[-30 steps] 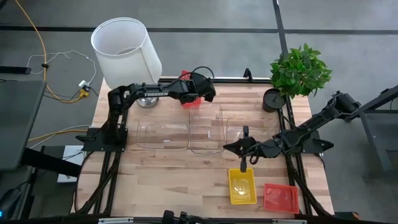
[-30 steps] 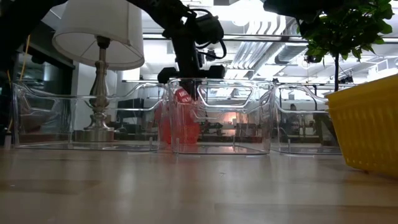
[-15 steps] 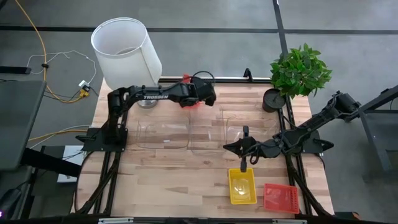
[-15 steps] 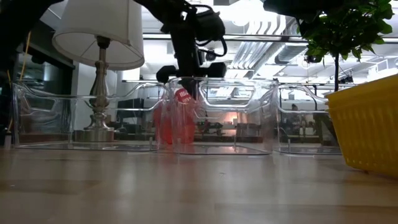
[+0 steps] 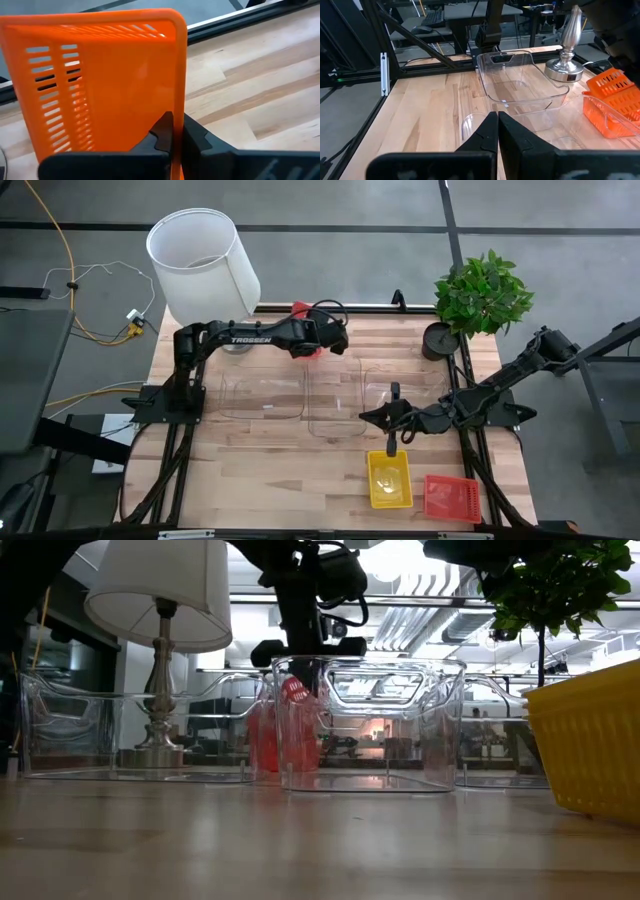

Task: Stack baskets by color
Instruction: Stack the middle orange bin on the top orange bin

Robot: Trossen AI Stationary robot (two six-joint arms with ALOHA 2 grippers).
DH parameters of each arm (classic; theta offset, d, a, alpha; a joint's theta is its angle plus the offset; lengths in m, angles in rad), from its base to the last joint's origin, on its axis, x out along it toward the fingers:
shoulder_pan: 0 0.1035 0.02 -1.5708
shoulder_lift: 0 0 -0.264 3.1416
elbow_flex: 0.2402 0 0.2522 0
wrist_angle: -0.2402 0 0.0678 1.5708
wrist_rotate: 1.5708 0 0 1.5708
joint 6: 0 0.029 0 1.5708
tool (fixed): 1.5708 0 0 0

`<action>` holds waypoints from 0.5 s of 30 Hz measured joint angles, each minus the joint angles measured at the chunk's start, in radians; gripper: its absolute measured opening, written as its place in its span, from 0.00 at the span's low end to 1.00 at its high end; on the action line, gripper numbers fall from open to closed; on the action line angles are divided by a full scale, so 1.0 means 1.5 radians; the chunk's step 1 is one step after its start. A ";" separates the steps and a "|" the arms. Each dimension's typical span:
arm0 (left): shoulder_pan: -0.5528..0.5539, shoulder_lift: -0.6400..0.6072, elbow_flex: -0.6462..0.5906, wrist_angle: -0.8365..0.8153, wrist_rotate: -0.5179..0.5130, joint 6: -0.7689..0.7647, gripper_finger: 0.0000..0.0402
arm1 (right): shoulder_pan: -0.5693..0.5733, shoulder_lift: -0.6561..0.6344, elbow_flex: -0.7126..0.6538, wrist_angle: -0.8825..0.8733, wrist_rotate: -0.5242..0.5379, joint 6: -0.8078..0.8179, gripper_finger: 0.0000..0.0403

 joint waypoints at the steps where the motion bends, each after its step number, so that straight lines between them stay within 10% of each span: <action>1: 0.000 0.000 0.000 0.000 0.000 0.004 0.01 | 0.000 0.000 0.000 0.000 0.000 0.000 0.00; 15: 0.000 0.000 0.000 -0.001 0.008 0.040 0.20 | 0.000 0.000 0.000 0.000 0.000 0.000 0.00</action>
